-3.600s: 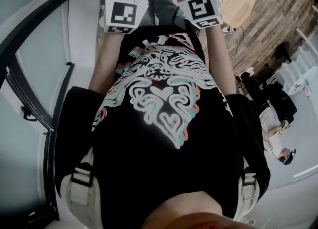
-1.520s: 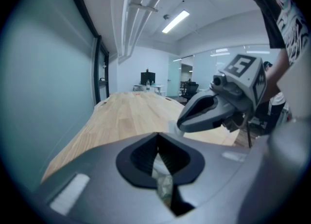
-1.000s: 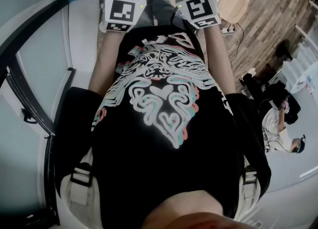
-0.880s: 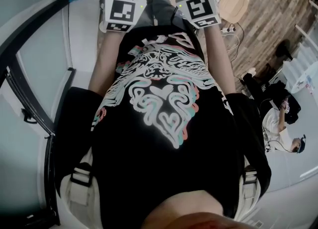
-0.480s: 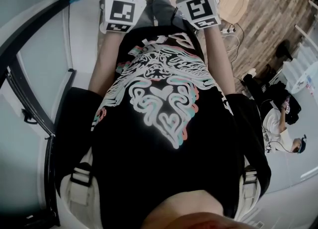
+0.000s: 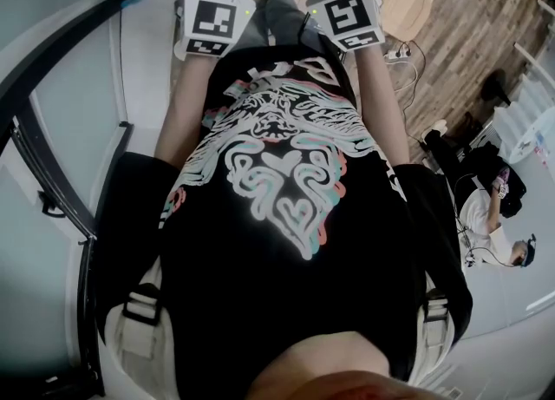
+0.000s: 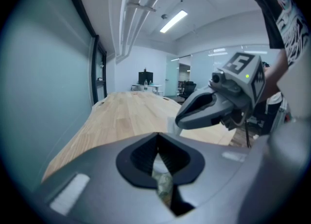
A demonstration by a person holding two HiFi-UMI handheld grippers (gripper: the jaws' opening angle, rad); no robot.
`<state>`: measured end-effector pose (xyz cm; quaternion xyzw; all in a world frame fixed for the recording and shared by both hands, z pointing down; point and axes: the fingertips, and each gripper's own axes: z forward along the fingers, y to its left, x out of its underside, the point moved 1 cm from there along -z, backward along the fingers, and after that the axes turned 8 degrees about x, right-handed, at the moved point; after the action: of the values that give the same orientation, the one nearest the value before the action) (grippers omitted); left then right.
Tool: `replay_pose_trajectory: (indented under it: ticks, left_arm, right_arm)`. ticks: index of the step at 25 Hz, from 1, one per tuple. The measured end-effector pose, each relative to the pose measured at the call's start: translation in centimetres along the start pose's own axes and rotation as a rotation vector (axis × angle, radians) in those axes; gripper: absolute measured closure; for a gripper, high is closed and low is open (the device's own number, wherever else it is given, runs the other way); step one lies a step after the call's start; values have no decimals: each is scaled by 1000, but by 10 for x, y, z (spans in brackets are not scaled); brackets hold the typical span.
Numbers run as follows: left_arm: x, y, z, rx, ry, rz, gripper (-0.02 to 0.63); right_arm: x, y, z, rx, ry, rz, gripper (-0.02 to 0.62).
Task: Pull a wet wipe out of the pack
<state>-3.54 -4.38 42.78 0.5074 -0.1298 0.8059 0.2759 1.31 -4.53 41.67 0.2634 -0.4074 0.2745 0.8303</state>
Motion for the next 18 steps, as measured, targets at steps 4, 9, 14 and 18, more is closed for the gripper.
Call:
replay_pose_trajectory:
  ticks: [4, 9, 14, 18]
  left_arm:
    - [-1, -1, -1, 2, 3, 1, 617]
    - [-1, -2, 1, 8, 8, 4, 617]
    - [1, -3, 1, 12, 10, -3, 617]
    - [4, -5, 1, 17, 17, 0, 617]
  right_arm:
    - [-1, 1, -2, -2, -1, 0, 593]
    - [-6, -1, -4, 3, -14, 34, 593]
    - [-6, -5, -6, 15, -21, 30, 594]
    - [-2, -8, -6, 26, -15, 33, 593]
